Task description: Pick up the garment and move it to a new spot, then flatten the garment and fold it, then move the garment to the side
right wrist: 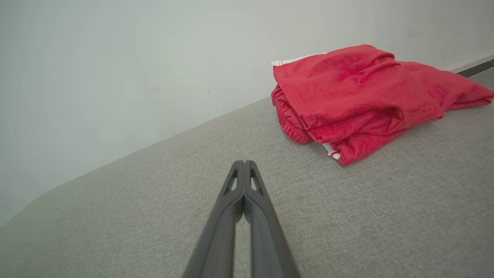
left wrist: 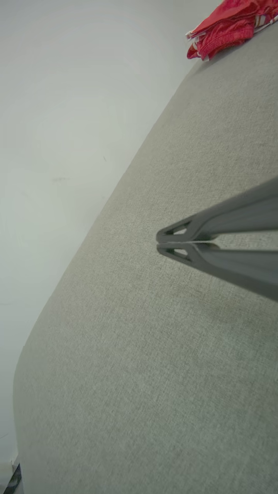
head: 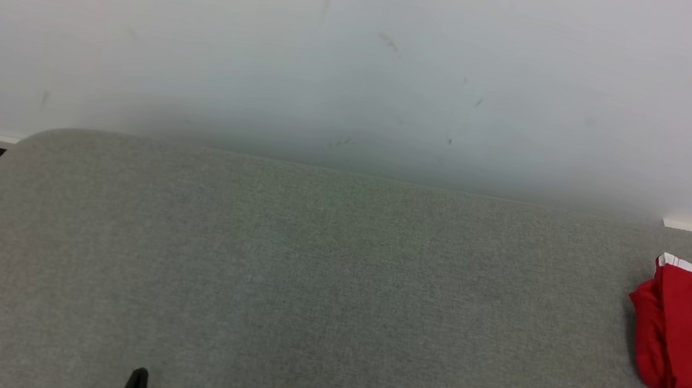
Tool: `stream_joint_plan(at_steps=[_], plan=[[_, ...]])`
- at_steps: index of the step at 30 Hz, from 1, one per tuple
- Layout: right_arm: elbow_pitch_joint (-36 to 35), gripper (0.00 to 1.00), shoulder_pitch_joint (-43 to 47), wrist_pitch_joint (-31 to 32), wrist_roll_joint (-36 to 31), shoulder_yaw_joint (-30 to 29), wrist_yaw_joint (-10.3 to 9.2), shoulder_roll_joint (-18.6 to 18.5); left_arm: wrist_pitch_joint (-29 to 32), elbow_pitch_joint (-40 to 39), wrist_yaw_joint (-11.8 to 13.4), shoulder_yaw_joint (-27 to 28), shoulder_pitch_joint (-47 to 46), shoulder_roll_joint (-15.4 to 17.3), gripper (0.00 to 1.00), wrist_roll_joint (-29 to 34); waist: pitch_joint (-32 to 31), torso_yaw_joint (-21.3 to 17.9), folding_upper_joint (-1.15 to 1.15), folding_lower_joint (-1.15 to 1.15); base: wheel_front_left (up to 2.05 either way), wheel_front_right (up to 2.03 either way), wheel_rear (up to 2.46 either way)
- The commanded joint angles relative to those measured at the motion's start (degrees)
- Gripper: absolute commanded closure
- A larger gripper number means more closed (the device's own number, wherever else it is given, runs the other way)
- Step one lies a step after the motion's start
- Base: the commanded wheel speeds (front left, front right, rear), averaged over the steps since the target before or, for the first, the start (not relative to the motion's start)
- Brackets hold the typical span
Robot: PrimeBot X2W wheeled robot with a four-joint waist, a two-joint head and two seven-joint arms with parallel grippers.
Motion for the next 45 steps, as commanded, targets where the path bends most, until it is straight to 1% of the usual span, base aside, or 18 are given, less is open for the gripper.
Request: stream_joint_plan(at_steps=[1,20,45], plan=[[-1.09,1.0,-1.71,0.35,2.31,-0.11,-0.03,-0.6,0.51,-0.54,-0.43,0.49,-1.58,0.6,1.0,-2.38,0.04,-0.01,0.0,0.0,0.0,0.0,0.0],[-1.39,1.0,-4.27,4.32,18.37,-0.38,-0.05,-0.74,3.91,0.18,-3.04,2.64,-4.36,1.31,1.0,-19.06,0.67,-0.22,0.0,0.0,0.0,0.0,0.0],[-1.65,1.0,-6.9,8.59,35.2,-0.71,-0.09,-0.88,7.54,0.95,-5.74,5.08,-7.18,2.01,1.0,-36.53,1.5,-0.49,0.0,0.0,0.0,0.0,0.0]])
